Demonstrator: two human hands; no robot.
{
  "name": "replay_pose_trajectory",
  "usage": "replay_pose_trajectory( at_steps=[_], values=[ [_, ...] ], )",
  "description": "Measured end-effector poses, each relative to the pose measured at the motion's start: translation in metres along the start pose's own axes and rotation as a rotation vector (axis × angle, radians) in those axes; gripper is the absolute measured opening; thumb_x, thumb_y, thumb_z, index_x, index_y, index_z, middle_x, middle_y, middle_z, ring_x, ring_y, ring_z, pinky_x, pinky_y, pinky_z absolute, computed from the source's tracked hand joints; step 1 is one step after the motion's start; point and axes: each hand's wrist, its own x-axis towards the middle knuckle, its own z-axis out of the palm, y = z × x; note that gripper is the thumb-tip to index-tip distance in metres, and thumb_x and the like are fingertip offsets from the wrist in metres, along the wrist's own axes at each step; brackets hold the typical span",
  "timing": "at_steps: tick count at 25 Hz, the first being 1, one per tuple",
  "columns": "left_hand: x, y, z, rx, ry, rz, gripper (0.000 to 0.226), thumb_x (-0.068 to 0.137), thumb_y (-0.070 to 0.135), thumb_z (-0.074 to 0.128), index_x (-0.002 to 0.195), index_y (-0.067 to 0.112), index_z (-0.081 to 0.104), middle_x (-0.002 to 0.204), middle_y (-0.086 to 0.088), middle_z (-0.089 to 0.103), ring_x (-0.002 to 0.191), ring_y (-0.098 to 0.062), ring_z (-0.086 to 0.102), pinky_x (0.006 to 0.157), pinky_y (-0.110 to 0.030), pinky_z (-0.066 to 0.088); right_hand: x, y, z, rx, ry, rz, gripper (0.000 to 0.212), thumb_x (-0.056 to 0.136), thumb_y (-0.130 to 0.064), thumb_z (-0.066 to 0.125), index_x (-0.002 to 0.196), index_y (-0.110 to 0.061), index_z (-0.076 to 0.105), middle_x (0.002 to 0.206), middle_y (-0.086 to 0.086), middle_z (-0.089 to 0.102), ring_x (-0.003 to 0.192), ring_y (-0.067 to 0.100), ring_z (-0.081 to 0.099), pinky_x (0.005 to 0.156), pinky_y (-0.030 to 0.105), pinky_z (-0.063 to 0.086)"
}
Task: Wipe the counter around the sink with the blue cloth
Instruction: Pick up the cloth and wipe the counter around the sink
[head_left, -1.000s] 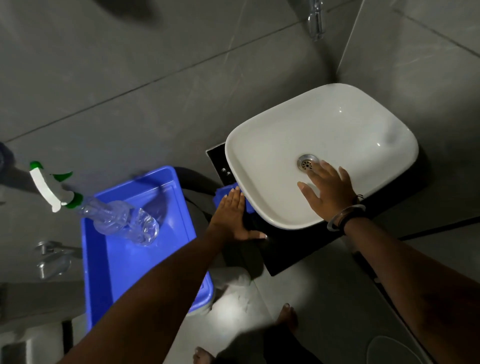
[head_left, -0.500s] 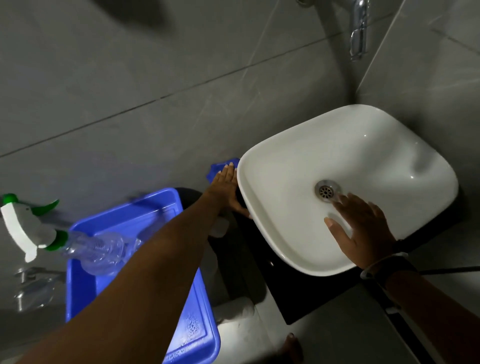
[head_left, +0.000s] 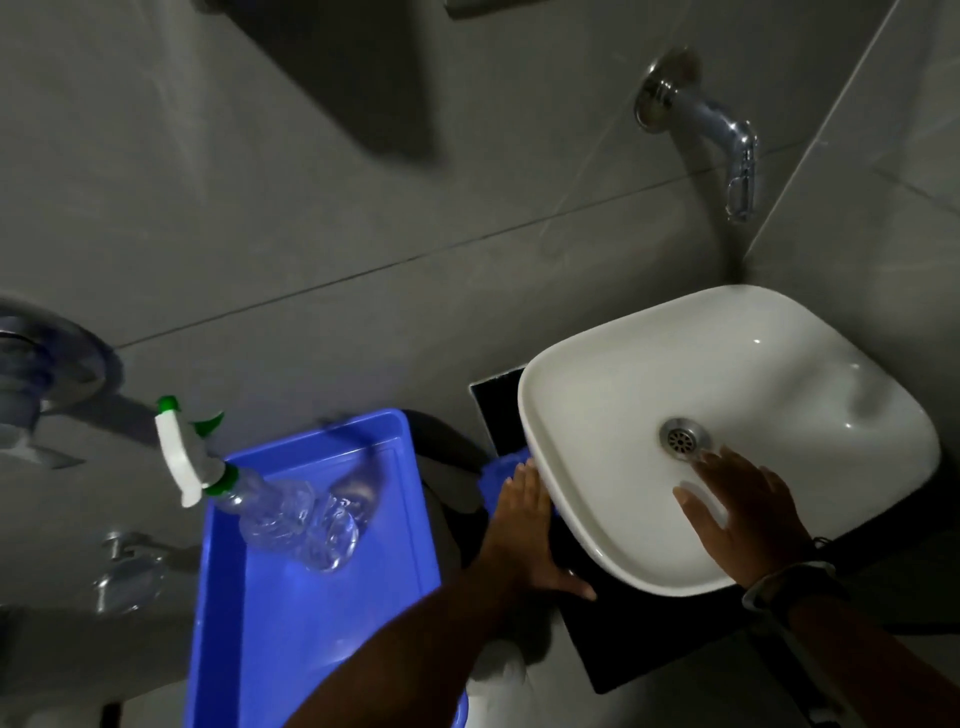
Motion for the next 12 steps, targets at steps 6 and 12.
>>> replay_pose_trajectory(
  at_steps=[6, 12],
  values=[
    [-0.069, 0.074, 0.046, 0.001, -0.067, -0.054, 0.152, 0.05, 0.08, 0.074, 0.154, 0.002, -0.005, 0.161, -0.018, -0.019, 0.145, -0.026, -0.032, 0.113, -0.031, -0.028, -0.003, -0.001, -0.001, 0.035, 0.064, -0.011, 0.057, 0.083, -0.055, 0.038, 0.114, -0.014, 0.063, 0.123, 0.013, 0.067, 0.122, 0.033, 0.056, 0.099, 0.052, 0.043],
    [-0.092, 0.128, 0.019, -0.027, -0.325, -0.198, 0.111, 0.074, 0.078, 0.057, 0.154, 0.008, 0.021, 0.164, -0.018, 0.009, 0.152, -0.035, 0.004, 0.124, -0.041, 0.007, -0.066, -0.023, -0.019, 0.26, 0.373, 0.149, 0.039, 0.09, -0.026, 0.05, 0.118, -0.001, 0.06, 0.127, 0.025, 0.057, 0.118, 0.041, 0.052, 0.1, 0.05, 0.043]
  ],
)
